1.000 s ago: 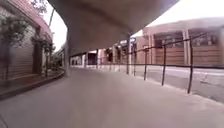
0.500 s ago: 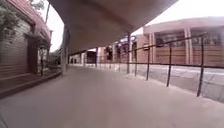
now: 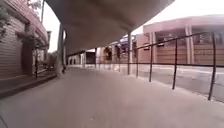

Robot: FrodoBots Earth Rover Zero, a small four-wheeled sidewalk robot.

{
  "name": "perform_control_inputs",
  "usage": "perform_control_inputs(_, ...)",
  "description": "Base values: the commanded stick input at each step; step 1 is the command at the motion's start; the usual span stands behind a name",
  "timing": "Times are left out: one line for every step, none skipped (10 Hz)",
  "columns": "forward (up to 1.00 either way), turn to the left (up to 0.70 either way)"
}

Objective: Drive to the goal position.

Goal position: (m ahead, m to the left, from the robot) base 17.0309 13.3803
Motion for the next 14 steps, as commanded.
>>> perform_control_inputs(0.7, 0.0)
perform_control_inputs(0.7, 0.0)
perform_control_inputs(0.7, 0.0)
perform_control_inputs(0.7, 0.0)
perform_control_inputs(0.7, 0.0)
perform_control_inputs(0.7, 0.0)
perform_control_inputs(0.7, 0.0)
perform_control_inputs(0.7, 0.0)
perform_control_inputs(0.7, 0.0)
perform_control_inputs(0.7, 0.0)
perform_control_inputs(0.7, 0.0)
perform_control_inputs(0.7, 0.0)
perform_control_inputs(0.7, 0.01)
perform_control_inputs(0.7, 0.04)
